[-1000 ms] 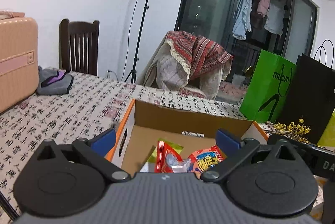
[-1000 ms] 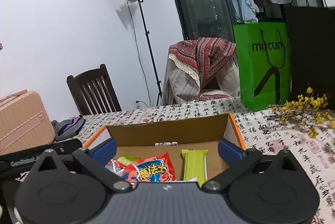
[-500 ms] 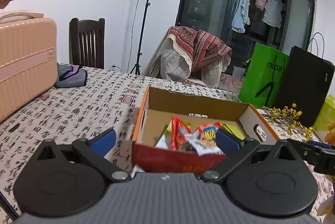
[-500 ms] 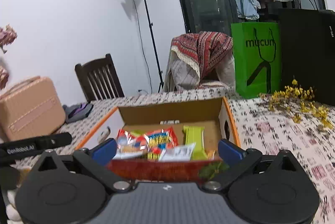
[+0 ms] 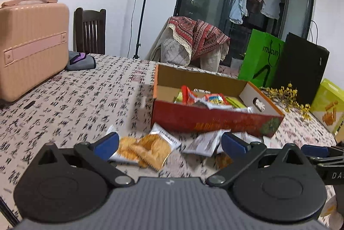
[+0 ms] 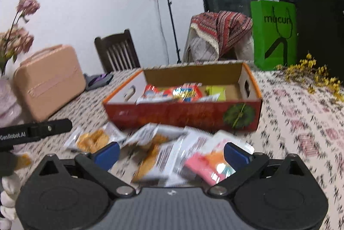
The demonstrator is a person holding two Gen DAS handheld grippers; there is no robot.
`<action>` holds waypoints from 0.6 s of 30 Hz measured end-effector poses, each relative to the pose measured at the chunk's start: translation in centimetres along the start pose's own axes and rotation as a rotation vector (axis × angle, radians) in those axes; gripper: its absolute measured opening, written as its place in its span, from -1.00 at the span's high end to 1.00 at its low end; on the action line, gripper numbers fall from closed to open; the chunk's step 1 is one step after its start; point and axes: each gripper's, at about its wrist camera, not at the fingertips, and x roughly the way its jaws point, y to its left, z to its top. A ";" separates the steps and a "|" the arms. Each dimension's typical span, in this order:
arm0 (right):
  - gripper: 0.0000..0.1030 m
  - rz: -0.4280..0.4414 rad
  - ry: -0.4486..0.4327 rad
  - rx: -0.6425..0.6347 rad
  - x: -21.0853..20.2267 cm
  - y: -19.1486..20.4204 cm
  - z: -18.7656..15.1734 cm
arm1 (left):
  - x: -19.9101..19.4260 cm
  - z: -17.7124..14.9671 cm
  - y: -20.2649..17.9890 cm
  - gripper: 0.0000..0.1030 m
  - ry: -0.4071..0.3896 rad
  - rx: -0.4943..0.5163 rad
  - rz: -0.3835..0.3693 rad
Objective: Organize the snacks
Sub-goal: 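Move both open tools back to the snack pile beside the box, then grasp a white snack packet with the right tool while the left tool grasps a pumpkin-seed cracker packet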
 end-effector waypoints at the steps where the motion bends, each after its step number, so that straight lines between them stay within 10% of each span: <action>1: -1.00 0.002 0.009 -0.004 0.1 0.2 -0.4 | -0.2 -0.4 0.2 -1.00 0.005 0.003 0.001; 18: -1.00 0.002 0.137 -0.079 3.9 4.1 -5.3 | -2.7 -5.6 4.9 -1.00 0.091 -0.023 0.005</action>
